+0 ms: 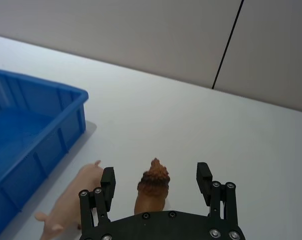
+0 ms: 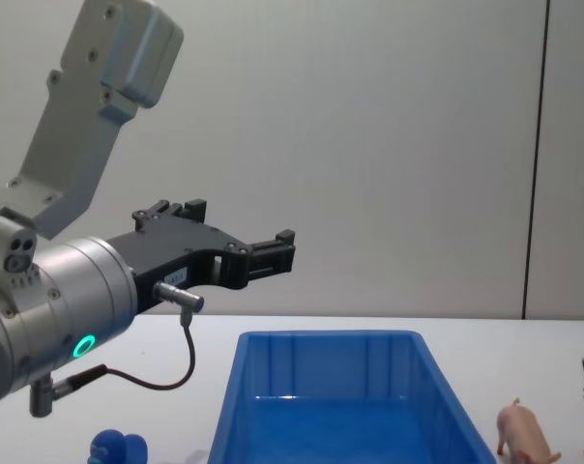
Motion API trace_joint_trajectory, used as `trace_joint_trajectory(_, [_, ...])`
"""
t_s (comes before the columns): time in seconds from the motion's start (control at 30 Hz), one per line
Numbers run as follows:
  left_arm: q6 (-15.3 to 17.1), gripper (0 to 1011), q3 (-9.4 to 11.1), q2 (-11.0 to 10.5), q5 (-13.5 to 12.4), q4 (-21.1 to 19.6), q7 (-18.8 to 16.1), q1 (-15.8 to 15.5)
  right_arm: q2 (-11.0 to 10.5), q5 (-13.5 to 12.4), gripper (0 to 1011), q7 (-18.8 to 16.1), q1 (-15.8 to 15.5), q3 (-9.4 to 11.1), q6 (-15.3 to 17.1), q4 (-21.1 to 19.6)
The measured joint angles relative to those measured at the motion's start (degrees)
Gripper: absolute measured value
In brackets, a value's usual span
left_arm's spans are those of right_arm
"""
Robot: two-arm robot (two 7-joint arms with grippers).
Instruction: Pick up the two dolls from the table and place them into the box.
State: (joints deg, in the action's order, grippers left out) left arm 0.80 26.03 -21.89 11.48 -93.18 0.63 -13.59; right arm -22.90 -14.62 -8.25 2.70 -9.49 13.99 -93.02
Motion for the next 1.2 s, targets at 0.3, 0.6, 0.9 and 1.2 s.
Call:
trace_joint_trajectory(0.3, [0.0,1001,0.0,0.0,0.0,0.0,0.0,0.0,0.3,1.7,1001,-1.2,0.9,-0.6,3.0,2.5])
trace_joint_trajectory(0.6, [0.0,1001,0.0,0.0,0.0,0.0,0.0,0.0,1.2,2.2,1001,-2.5,2.1,-1.2,6.9,4.7])
trace_joint_trajectory(0.9, [0.0,1001,0.0,0.0,0.0,0.0,0.0,0.0,2.2,1.6,846,-2.8,3.8,-1.5,10.6,6.9])
trace_joint_trajectory(1.2, [0.0,1001,0.0,0.0,0.0,0.0,0.0,0.0,2.8,-0.5,580,-2.8,4.7,-1.2,11.6,8.0])
